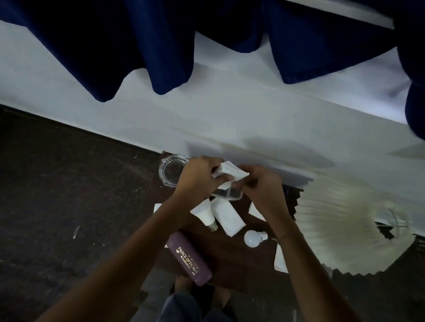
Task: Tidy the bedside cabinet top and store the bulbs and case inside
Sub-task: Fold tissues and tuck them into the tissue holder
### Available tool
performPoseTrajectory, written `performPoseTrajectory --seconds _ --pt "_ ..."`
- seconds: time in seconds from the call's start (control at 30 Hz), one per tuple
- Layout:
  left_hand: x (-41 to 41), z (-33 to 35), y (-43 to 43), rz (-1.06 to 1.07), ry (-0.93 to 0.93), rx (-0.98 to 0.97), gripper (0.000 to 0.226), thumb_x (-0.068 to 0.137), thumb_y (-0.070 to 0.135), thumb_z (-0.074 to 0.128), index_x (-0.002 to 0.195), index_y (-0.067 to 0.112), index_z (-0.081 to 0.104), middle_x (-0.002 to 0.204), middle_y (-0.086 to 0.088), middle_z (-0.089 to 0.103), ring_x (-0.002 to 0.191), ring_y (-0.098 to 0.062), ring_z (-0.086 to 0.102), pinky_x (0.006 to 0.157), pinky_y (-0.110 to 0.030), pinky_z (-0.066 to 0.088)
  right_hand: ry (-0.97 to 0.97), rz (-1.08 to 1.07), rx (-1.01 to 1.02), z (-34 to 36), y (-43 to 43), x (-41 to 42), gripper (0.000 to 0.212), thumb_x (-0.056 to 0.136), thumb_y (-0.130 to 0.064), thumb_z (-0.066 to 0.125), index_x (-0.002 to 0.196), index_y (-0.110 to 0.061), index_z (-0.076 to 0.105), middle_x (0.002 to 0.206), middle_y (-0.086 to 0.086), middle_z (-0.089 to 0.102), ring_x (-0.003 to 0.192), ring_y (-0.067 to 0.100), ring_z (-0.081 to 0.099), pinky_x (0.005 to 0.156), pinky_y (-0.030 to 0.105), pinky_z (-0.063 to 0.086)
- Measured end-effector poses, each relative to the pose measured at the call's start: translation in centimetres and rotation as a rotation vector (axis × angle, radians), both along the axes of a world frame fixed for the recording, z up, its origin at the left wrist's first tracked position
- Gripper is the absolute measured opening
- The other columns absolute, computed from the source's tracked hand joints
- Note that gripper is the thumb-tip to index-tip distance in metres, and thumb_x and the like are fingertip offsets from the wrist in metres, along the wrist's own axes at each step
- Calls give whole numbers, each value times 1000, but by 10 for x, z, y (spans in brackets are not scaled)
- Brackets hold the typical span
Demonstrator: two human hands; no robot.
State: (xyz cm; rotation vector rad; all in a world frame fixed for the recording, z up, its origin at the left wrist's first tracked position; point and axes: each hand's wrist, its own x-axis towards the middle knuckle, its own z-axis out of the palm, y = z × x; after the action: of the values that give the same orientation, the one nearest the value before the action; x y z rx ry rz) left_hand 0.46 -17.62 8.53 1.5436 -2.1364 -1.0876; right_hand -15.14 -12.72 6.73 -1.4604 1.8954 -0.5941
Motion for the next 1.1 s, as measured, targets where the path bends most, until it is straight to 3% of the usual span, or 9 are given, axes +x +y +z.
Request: performPoseTrajectory --seconds 0.13,0.23,0.37,0.43,0.53,0.7,0.83,0.97,1.1 --pt "-6 -7 -19 2 -62 -39 19 78 23 69 78 5 68 67 -12 65 59 -20 50 56 -23 27 178 -12 -39 -12 -27 7 20 83 -25 66 95 -10 72 87 9 72 77 20 65 57 11 30" --pt "-7 -15 -32 57 -76 -38 18 80 21 67 93 10 71 83 -11 72 74 -24 61 64 -24 36 174 -60 -58 -17 -42 6 17 85 -20 64 95 -9 72 88 9 71 77 18 63 63 12 32" --pt "-6 -30 -49 88 -174 -23 15 84 22 62 87 11 72 82 -10 71 70 -20 55 64 -26 37 217 -52 -40 -23 -55 0 18 86 -21 62 91 -6 71 85 11 70 67 9 46 60 12 25" --pt "-8 -37 -54 95 -185 8 15 84 21 63 88 11 72 84 -10 72 72 -21 56 65 -25 35 223 -36 -19 -26 -58 -2 18 86 -21 62 86 -5 71 80 12 70 65 12 48 59 14 24" --pt "-11 -46 -55 77 -203 35 14 84 19 63 85 7 70 82 -12 69 72 -24 56 63 -24 32 214 -19 18 -32 -58 -3 21 86 -21 61 82 -3 70 74 11 68 65 18 56 61 20 32" --pt "-7 -58 -53 36 -270 34 14 83 16 61 85 6 69 84 -15 70 76 -30 59 62 -28 33 211 7 56 -46 -54 2 19 87 -21 61 77 -6 67 65 -1 53 60 12 46 60 22 31" --pt "-4 -63 -52 6 -307 32 15 83 13 56 85 5 68 85 -16 70 81 -34 62 62 -31 38 228 40 93 -52 -52 6 18 88 -19 60 79 -5 66 72 8 61 63 15 49 61 26 37" --pt "-1 -62 -49 34 -257 18 27 83 7 53 104 8 70 102 -14 72 96 -32 63 84 -37 52 162 22 70 -52 -49 9 19 88 -9 56 101 -7 70 95 10 70 83 21 64 75 28 49" --pt "10 -60 -42 131 -182 -16 27 84 7 56 107 13 70 103 -10 73 93 -26 66 86 -34 52 192 40 64 -52 -39 9 19 88 -7 53 93 -10 71 85 10 69 77 23 64 70 35 54"
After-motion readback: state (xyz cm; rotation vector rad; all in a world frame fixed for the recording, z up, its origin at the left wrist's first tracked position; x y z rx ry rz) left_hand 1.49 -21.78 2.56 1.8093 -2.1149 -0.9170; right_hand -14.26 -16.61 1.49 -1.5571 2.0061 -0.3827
